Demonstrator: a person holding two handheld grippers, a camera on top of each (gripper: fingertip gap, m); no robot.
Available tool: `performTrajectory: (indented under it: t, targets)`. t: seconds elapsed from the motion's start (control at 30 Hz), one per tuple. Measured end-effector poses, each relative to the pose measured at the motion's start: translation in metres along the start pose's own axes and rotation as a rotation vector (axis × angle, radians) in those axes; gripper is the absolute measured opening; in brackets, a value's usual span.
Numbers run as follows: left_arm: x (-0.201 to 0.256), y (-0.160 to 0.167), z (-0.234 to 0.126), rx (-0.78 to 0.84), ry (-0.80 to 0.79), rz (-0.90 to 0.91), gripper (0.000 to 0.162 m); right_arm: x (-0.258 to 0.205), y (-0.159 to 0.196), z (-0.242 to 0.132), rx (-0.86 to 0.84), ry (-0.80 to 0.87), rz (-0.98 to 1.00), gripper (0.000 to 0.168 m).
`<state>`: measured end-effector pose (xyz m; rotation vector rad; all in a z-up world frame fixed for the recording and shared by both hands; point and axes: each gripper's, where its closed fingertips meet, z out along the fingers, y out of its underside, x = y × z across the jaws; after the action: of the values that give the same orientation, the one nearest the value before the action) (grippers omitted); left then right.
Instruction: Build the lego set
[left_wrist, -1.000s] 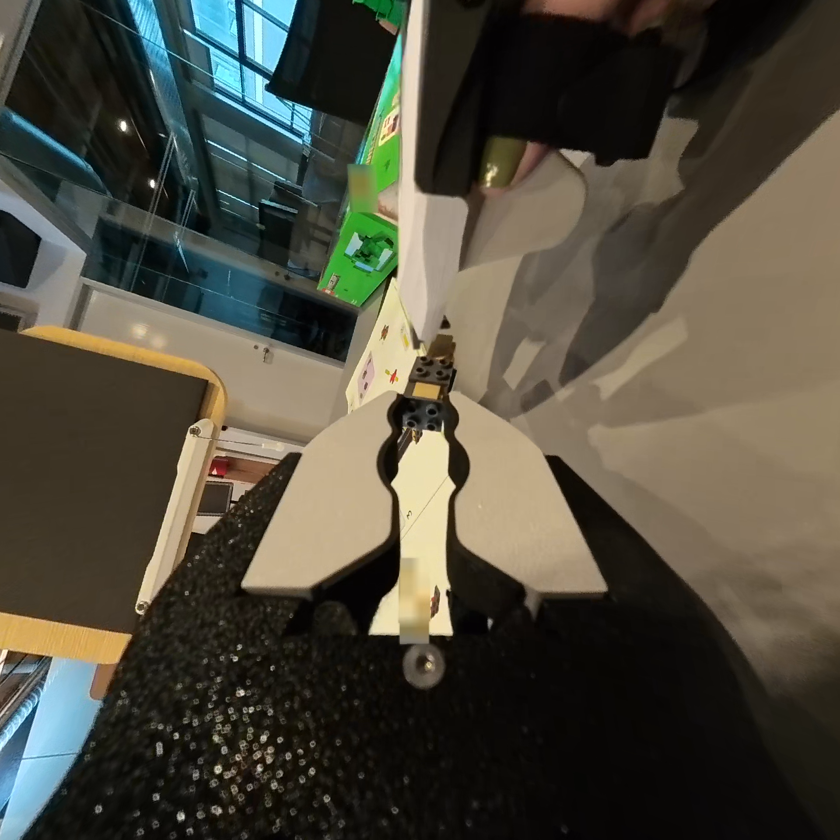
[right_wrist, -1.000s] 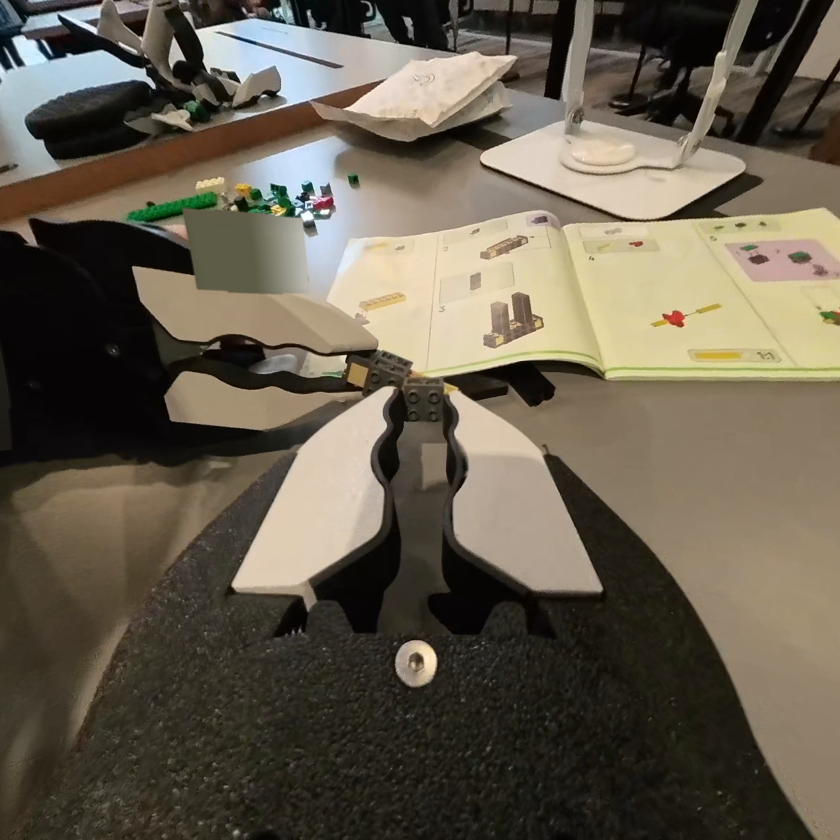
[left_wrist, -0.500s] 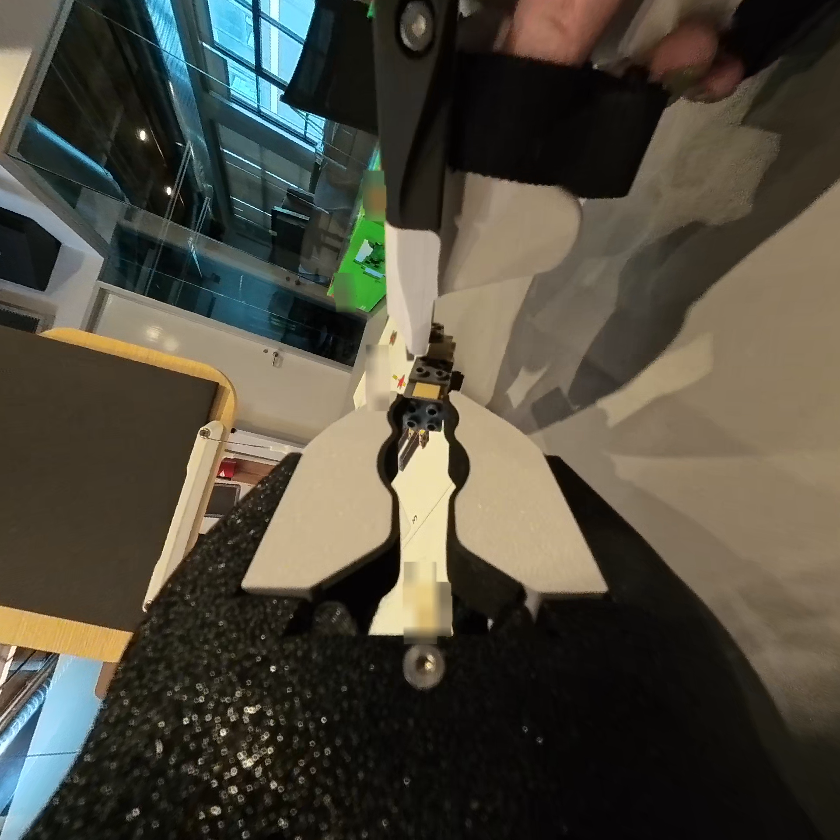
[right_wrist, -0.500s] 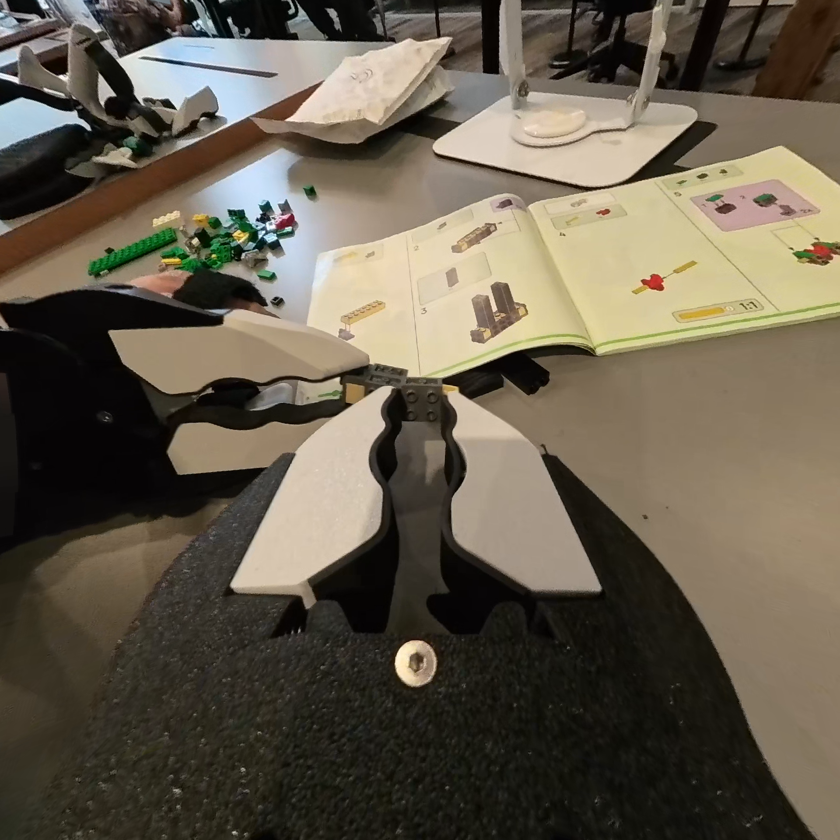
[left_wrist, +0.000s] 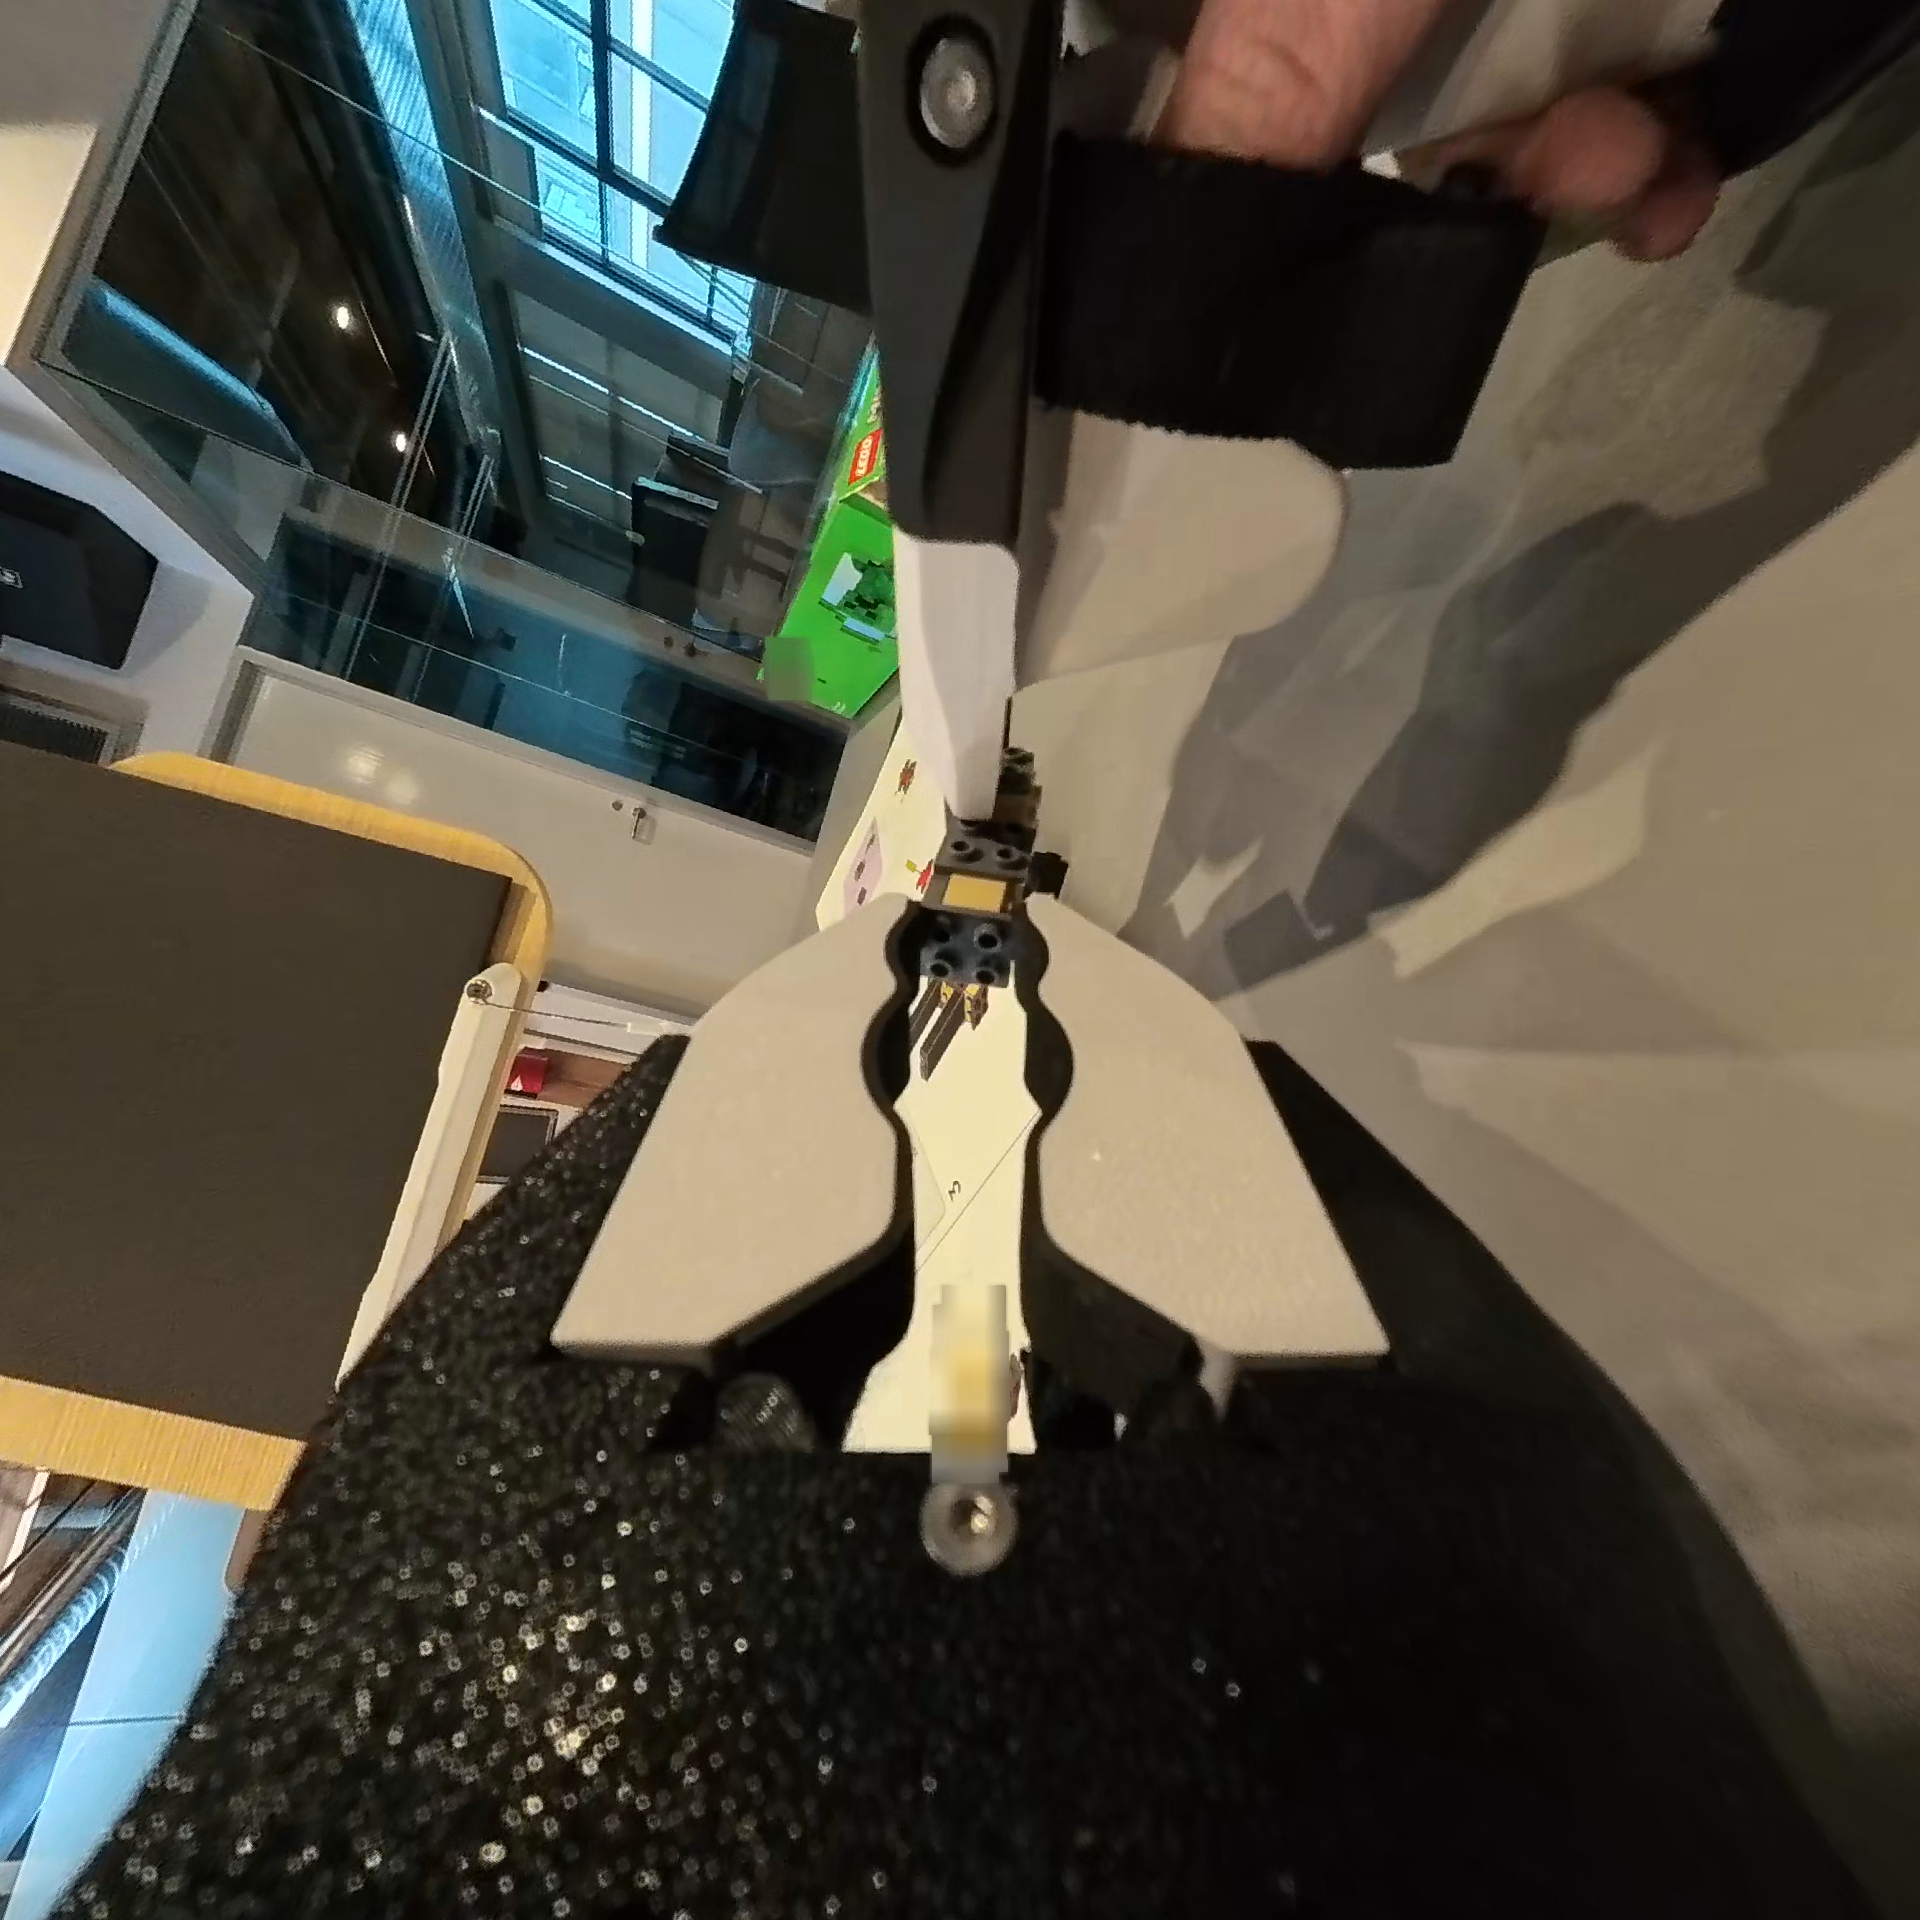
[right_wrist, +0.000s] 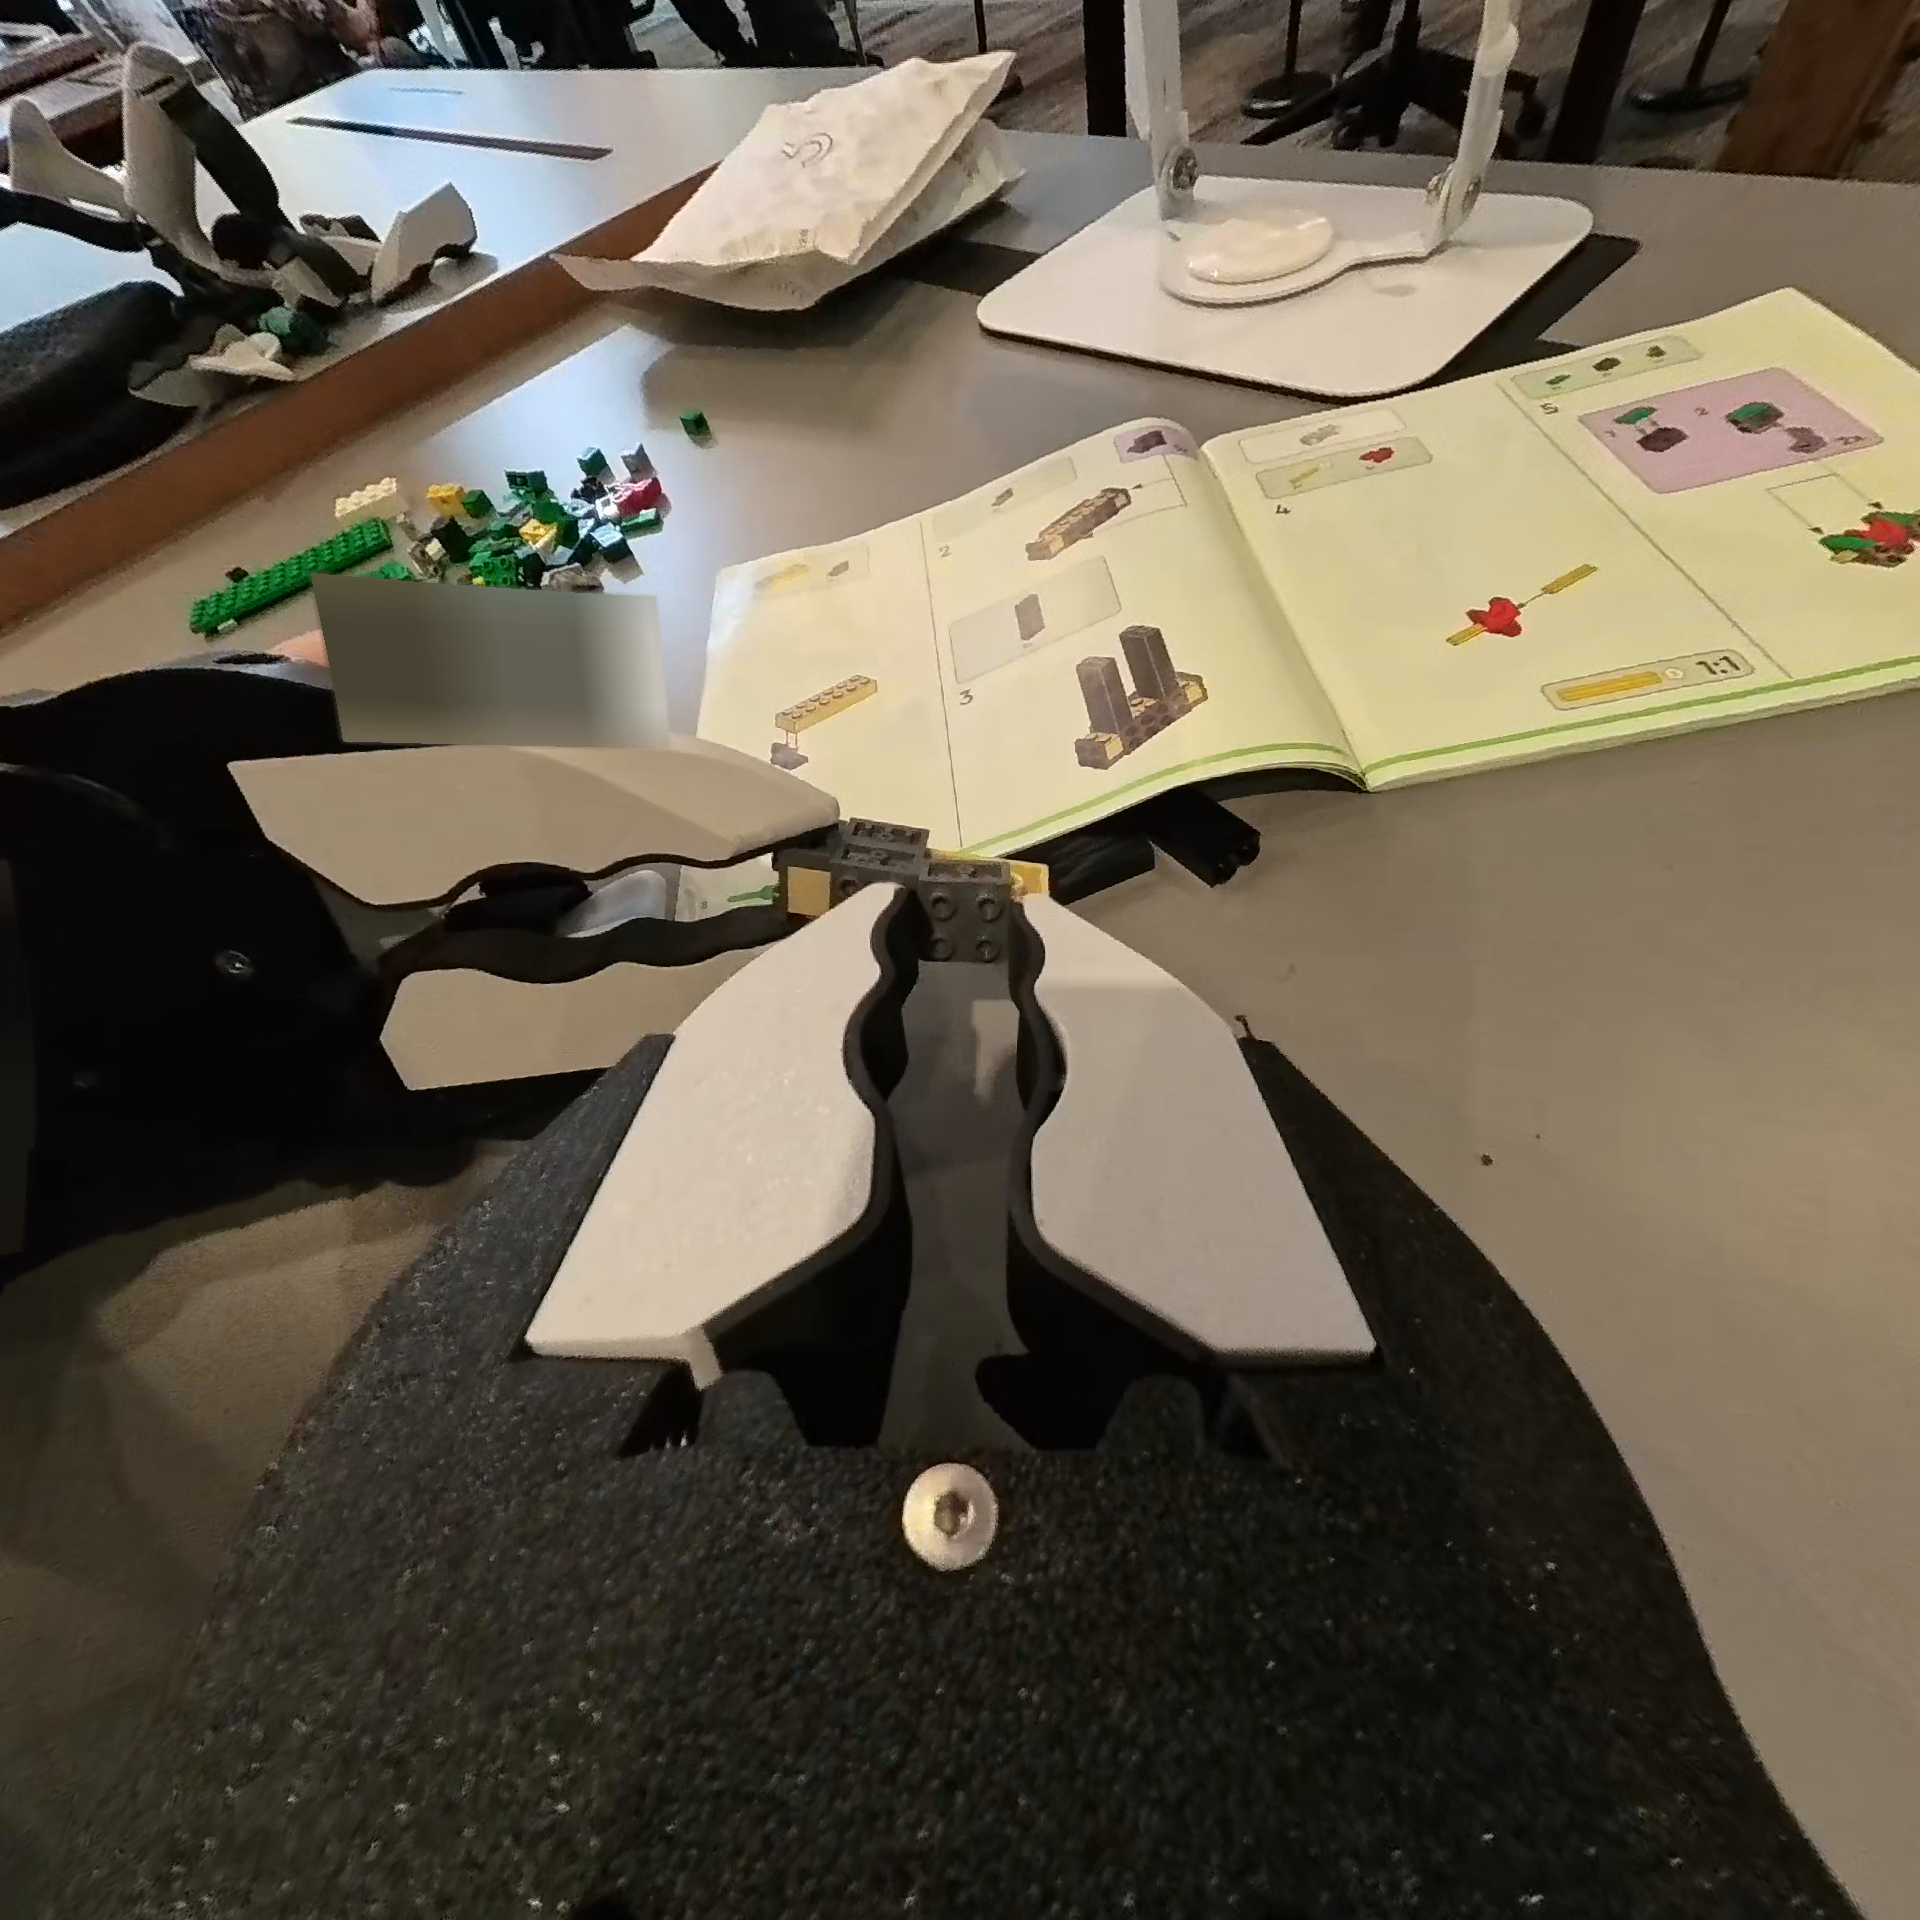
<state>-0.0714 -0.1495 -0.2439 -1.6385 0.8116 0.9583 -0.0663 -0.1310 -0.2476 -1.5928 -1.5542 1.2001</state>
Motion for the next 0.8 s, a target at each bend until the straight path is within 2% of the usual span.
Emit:
performTrajectory:
  t: [0.43, 0.67, 0.8]
  targets:
    - [0.0, 0.001, 0.0, -0.004, 0.002, -0.001, 0.016, 0.003, 0.002, 0.0, -0.016, 0.007, -0.011, 0.017]
    - [-0.001, 0.003, 0.0, -0.011, 0.002, -0.017, 0.016, 0.048, 0.001, -0.018, -0.054, 0.132, -0.276, 0.016]
    - [0.0, 0.004, 0.001, -0.013, 0.007, -0.017, 0.016, 0.06, 0.006, -0.034, -0.065, 0.011, -0.256, 0.014]
